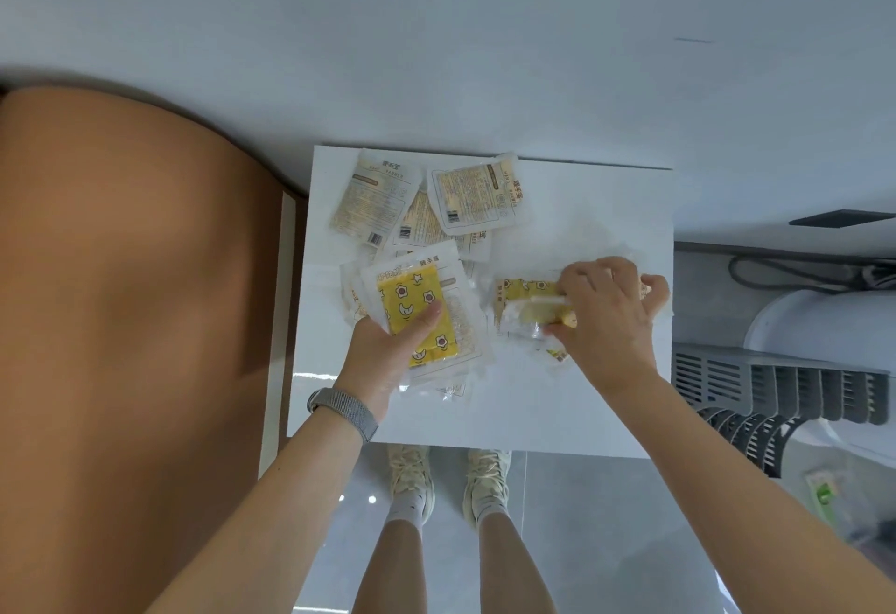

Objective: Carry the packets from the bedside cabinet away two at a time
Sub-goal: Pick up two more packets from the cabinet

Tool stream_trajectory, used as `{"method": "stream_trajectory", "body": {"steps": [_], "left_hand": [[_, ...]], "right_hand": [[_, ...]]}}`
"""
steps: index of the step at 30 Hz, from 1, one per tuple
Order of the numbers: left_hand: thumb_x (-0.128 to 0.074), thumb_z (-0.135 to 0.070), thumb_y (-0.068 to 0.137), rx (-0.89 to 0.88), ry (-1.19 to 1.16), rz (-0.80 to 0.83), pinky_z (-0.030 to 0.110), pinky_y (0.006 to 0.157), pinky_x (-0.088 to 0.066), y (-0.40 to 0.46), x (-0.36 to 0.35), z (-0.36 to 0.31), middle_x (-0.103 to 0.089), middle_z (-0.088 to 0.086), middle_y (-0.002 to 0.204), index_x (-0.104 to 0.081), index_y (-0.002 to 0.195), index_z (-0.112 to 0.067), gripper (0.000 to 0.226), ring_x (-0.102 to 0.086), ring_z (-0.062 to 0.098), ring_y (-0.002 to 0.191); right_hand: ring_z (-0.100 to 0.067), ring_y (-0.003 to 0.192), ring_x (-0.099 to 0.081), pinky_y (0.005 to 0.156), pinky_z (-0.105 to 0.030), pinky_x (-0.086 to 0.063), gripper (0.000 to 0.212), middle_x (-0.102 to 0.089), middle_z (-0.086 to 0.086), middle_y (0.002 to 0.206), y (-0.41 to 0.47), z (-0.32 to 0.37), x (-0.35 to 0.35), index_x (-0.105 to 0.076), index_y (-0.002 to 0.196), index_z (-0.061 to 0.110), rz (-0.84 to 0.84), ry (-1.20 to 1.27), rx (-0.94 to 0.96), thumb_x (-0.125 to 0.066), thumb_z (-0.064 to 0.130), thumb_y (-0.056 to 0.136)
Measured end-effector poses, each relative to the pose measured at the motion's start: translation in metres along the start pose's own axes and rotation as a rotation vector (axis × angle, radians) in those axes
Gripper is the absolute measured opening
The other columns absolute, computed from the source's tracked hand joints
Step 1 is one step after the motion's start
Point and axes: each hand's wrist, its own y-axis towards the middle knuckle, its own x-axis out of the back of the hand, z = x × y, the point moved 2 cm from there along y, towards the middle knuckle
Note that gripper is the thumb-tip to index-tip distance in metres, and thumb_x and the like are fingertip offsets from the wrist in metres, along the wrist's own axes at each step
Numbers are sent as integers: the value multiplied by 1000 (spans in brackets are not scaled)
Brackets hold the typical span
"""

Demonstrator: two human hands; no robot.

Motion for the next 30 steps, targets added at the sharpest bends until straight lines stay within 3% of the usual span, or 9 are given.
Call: {"method": "stream_trajectory", "body": {"steps": [4, 7, 9, 13, 15, 17, 21, 24, 30], "left_hand": [[-73, -25, 73, -3, -23, -1, 25, 74, -58, -2, 7, -5, -77, -6, 92, -70, 100, -20, 28, -73, 11, 89], [-75, -34, 65, 11, -11, -11, 34, 85, -55, -3, 16, -8, -77, -4, 96, -71, 98, -22, 34, -72, 15, 94], [-75, -35, 65, 6, 2, -22, 37, 89, -54, -2, 22, -10, -76, -4, 96, -71, 97, -23, 34, -72, 16, 96], [-74, -31, 68, 3, -26, -45, 41, 89, -55, 3, 33, -15, -76, -2, 100, -71, 100, -22, 33, -72, 19, 97], [-73, -29, 70, 5, -46, -52, 42, 88, -55, 4, 38, -18, -76, -1, 101, -70, 101, -22, 32, -71, 21, 98], [-73, -28, 71, 8, -59, -51, 41, 86, -56, 4, 43, -21, -76, 0, 100, -70, 102, -20, 32, -72, 21, 97], [-73, -26, 70, 23, -73, -30, 41, 85, -57, 4, 48, -21, -75, 3, 103, -70, 105, -18, 36, -72, 23, 98], [-74, -27, 70, 30, -64, -24, 42, 85, -56, 5, 48, -22, -75, 2, 103, -70, 105, -18, 37, -72, 23, 97], [-73, -27, 70, 28, -69, -29, 37, 80, -58, 9, 44, -24, -76, -1, 99, -70, 103, -20, 34, -73, 19, 94]], "right_hand": [[-19, 93, -58, 97, -44, -19, 17, -66, 9, 76, 15, 12, 17, -63, 83, 30, 192, 94, -119, -71, 45, 82], [-22, 73, -60, 77, -35, -45, 41, -64, -1, 71, 36, 24, 48, -65, 77, 9, 306, 793, -317, -63, 48, 88], [-19, 70, -59, 66, -27, -46, 42, -65, -3, 75, 61, 32, 64, -68, 87, 3, 262, 931, -266, -64, 45, 89], [-21, 103, -56, 84, -28, -43, 45, -62, -5, 111, 120, 53, 54, -70, 101, 9, 263, 357, 130, -67, 51, 83], [-23, 124, -42, 101, -32, -37, 50, -51, -5, 133, 139, 60, 35, -69, 112, 10, 328, 196, 261, -70, 50, 82], [-24, 130, -37, 107, -34, -35, 60, -44, -5, 142, 148, 62, 21, -61, 125, 10, 356, 125, 303, -73, 47, 80], [-29, 135, -31, 111, -40, -33, 73, -36, -5, 150, 153, 63, 9, -50, 137, 9, 309, 128, 240, -78, 40, 77], [-31, 134, -29, 109, -43, -32, 75, -39, -3, 148, 152, 62, 9, -50, 137, 11, 261, -23, 243, -75, 48, 77], [-27, 129, -40, 106, -42, -30, 67, -48, -9, 134, 153, 68, 12, -56, 119, 3, 287, -167, 275, -73, 53, 77]]}}
